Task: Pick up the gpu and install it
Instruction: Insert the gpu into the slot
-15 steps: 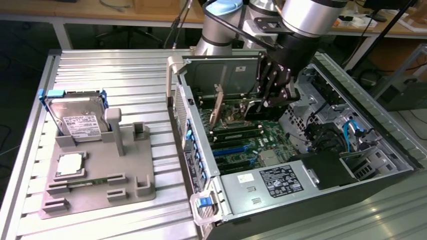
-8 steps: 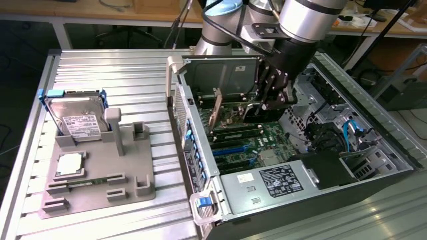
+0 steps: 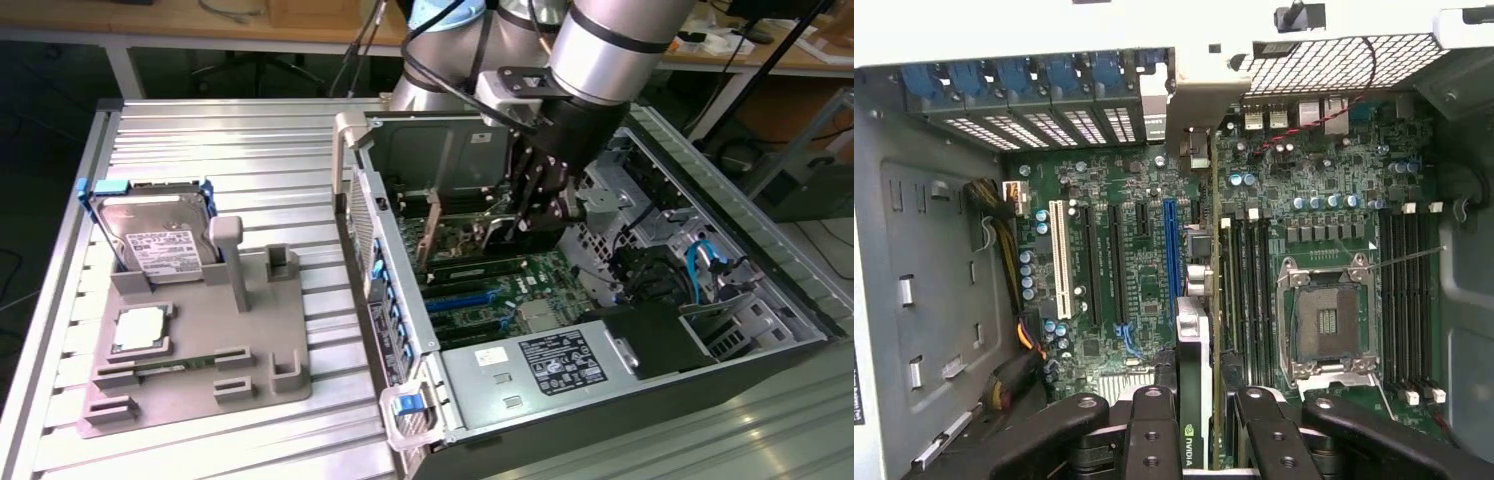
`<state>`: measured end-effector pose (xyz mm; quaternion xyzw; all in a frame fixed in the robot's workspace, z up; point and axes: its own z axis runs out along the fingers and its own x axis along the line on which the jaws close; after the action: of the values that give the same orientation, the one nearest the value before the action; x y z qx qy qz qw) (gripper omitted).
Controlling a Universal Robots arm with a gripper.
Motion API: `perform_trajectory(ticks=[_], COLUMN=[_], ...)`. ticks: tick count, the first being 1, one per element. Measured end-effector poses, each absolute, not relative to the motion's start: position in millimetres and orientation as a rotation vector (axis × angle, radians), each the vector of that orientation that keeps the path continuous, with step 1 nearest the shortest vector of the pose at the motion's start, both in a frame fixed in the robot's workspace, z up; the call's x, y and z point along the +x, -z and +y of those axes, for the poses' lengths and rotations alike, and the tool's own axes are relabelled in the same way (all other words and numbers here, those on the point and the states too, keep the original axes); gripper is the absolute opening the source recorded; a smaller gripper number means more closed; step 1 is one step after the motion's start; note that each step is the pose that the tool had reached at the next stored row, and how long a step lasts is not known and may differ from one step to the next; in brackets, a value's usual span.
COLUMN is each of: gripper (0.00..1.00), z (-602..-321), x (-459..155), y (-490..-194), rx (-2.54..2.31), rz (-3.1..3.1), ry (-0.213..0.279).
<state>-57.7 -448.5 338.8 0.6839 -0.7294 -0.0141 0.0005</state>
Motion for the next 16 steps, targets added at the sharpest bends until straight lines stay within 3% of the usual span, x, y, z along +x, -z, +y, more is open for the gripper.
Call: perform_trajectory(ticks=[16], gripper=[0.27], z=[-451.6], x=[-60.9], y=[-310.8], rx=[2.149], rz=[-2.29], ry=[0.044])
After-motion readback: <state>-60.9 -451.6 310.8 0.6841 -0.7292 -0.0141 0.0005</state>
